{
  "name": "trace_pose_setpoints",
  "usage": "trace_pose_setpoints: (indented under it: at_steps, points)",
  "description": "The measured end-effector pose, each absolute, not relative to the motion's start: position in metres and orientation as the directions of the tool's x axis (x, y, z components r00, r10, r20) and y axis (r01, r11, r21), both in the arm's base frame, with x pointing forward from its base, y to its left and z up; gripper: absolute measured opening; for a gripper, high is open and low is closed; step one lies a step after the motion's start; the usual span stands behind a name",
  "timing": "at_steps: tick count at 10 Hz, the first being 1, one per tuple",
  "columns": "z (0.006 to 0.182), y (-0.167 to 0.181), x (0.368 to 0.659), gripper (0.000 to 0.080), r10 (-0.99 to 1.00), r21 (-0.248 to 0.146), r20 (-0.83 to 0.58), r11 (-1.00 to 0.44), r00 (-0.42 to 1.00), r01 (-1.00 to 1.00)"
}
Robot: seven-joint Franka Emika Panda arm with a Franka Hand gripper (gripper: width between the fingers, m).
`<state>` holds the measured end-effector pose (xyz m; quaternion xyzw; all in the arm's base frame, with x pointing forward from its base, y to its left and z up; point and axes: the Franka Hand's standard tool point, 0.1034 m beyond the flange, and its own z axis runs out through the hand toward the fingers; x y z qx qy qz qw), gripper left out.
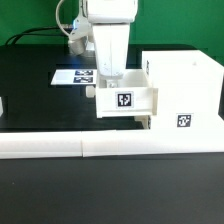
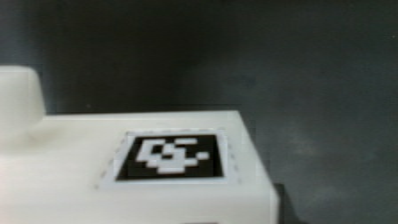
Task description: Assemble drawer
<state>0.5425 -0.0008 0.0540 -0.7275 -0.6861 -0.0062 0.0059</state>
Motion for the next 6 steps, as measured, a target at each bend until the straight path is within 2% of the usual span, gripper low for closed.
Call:
trace_pose_setpoints:
  at_steps: [2,6]
  points:
    - [0.0556,-0.0017,0.5513,0.0042,0.998,-0.021,0.015,-0.06,0.06,0.998]
    - [0.0538,0.0019,0.5498,0.0042,0.998,-0.008,0.019,-0.052,0.052,0.999]
